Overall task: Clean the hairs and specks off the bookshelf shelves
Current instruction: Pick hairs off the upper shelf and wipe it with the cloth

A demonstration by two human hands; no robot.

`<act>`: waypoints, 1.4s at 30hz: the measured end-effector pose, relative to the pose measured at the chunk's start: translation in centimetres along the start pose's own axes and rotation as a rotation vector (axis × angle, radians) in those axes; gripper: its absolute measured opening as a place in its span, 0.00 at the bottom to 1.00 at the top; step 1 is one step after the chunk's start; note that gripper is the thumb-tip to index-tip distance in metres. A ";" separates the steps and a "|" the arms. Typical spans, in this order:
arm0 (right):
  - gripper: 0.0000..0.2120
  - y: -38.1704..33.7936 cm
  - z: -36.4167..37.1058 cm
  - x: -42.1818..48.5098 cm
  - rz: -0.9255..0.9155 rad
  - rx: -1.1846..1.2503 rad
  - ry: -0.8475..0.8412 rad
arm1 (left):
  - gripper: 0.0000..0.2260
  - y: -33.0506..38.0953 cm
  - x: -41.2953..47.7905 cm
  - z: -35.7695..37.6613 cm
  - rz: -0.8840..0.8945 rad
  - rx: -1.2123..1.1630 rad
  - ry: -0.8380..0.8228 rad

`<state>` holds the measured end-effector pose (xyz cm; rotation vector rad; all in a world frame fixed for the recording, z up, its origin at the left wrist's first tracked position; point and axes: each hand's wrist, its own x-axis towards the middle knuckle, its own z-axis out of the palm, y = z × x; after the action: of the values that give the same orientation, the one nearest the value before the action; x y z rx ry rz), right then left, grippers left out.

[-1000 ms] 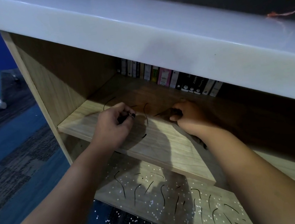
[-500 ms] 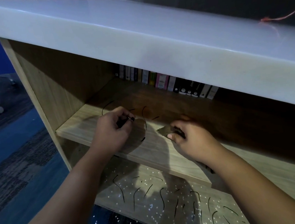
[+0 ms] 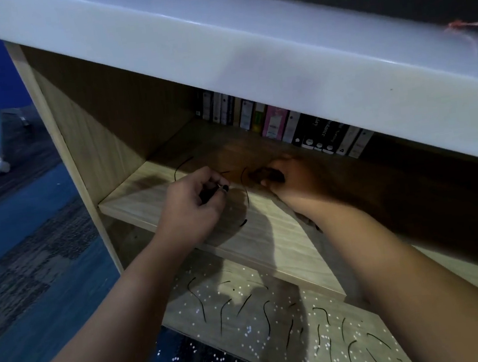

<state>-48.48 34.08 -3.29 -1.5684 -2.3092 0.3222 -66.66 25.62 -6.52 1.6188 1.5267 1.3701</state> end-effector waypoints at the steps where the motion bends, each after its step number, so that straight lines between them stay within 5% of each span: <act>1: 0.11 0.0 -0.1 0.4 -0.005 -0.009 0.011 | 0.06 -0.1 0.0 0.0 0.002 0.002 0.003; 15: 0.11 -0.4 -0.4 -1.0 0.093 0.127 -0.107 | 0.06 0.1 0.0 0.2 0.005 -0.016 0.007; 24: 0.09 -1.4 0.8 1.0 0.104 0.170 -0.013 | 0.06 -0.3 0.2 0.1 0.027 0.034 0.040; 42: 0.12 -1.6 1.6 0.8 0.199 -0.037 -0.042 | 0.07 0.8 1.1 -2.2 -0.001 -0.175 0.104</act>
<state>-50.70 34.20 -4.04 -1.8317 -2.2046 0.3657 -68.44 25.88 -4.73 1.4599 1.4206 1.5626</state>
